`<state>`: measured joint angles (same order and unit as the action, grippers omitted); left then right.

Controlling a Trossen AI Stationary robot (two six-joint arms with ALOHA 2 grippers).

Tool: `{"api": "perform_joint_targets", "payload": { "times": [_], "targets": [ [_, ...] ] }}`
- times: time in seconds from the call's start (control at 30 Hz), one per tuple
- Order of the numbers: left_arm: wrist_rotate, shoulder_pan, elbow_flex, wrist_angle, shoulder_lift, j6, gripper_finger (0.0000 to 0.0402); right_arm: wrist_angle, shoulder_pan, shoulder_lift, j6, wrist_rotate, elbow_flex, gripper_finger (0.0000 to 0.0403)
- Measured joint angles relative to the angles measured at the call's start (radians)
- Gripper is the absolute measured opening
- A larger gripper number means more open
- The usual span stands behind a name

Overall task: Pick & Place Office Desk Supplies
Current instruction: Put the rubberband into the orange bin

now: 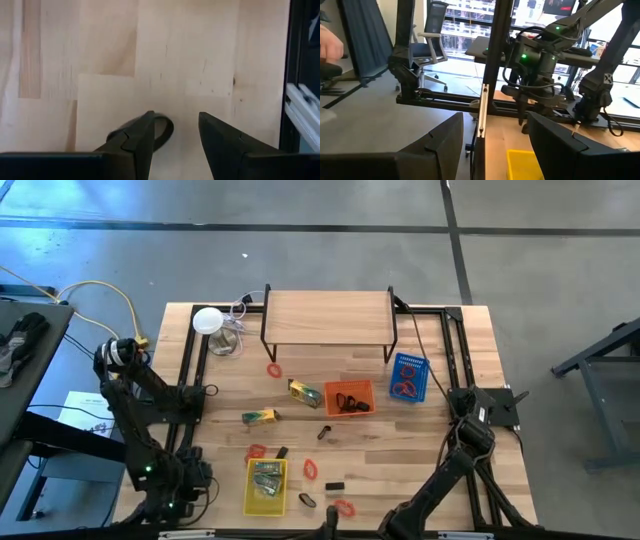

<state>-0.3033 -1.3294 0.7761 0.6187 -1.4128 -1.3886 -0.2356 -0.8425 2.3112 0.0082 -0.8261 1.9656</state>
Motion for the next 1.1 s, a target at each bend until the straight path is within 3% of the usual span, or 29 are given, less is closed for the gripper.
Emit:
{"api": "perform_joint_targets", "payload": {
  "times": [0.37,0.6,0.73,0.87,1.0,1.1],
  "targets": [
    [0.076,0.012,0.0,0.014,-0.039,-0.085,0.0147,0.0,0.001,0.0,0.0,0.018,0.0,0.0208],
    [0.192,0.054,0.005,0.017,-0.119,-0.069,0.0147,0.0,0.001,0.001,0.0,0.018,0.0,0.0208],
    [0.203,0.071,0.005,0.012,-0.124,-0.014,0.0143,0.0,0.001,0.001,0.0,0.018,0.0,0.0204],
    [0.199,0.083,0.005,0.011,-0.126,0.04,0.01,0.0,0.001,0.001,-0.001,0.018,0.0,0.0196],
    [0.152,0.089,0.025,0.023,-0.129,0.108,0.0023,0.0,0.001,0.001,-0.003,0.018,0.0,0.0188],
    [0.094,0.091,0.054,-0.008,-0.134,0.142,0.0006,0.003,0.001,0.002,-0.003,0.018,0.0,0.0183]
  ]
}}
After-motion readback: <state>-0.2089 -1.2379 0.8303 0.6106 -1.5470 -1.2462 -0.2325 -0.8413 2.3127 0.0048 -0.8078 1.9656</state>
